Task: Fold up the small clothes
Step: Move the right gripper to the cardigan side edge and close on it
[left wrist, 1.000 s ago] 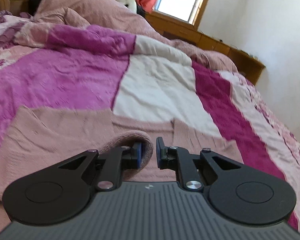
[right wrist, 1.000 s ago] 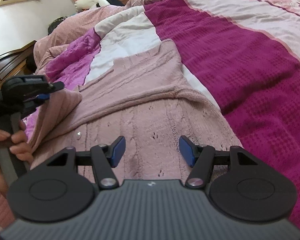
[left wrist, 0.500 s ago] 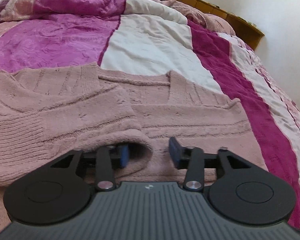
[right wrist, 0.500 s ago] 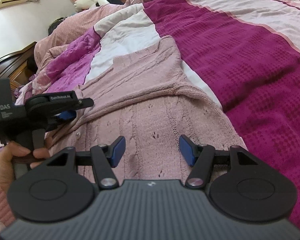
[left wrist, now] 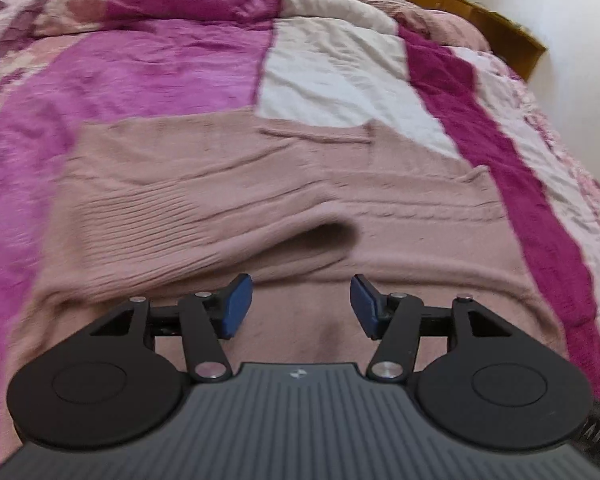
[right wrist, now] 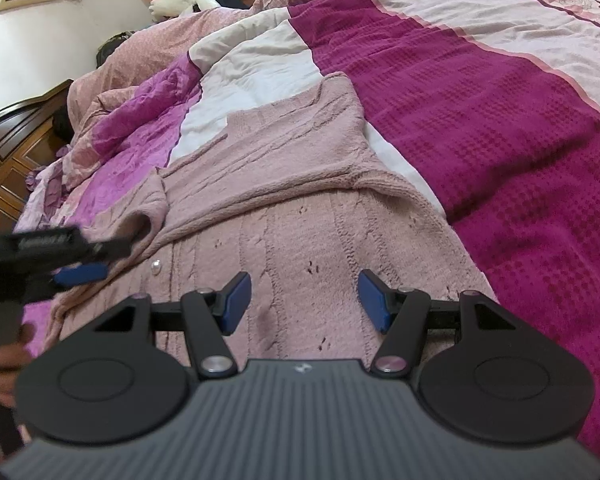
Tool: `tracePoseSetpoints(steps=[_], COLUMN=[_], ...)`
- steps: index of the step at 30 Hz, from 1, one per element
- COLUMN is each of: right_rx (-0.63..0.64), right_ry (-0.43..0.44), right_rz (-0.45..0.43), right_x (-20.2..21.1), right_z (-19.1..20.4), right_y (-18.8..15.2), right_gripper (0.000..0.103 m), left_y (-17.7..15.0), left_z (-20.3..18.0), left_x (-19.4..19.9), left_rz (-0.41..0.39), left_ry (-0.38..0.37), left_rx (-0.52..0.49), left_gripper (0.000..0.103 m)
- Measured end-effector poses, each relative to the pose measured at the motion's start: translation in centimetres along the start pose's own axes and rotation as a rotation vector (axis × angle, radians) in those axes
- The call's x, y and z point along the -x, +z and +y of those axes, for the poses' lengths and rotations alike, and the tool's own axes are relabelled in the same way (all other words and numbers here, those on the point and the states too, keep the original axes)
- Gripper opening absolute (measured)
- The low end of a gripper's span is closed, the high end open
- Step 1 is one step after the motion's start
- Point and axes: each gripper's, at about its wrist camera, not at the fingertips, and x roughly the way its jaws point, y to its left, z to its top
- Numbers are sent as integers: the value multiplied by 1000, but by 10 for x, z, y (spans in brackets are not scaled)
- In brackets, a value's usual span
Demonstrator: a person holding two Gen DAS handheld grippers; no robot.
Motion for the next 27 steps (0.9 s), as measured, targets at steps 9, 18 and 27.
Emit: tracePoseSetpoints(steps=[9,18,27], right_rx=[111,297,460], right_ry=[57,164,268], right_rz=[-6,19,56], right_x=[4,-9,-32], right_z=[36,108,178], right_y=[4,5,-5], right_gripper=[64,64,64], left_y=[-24,-38,-47], left_z=[65,104,128], left_x=[47,74,83], left_rz=[-2,-15,-6], left_ry=[137,212,307], left_rx=[78,119,138], left_gripper=[62,63,63])
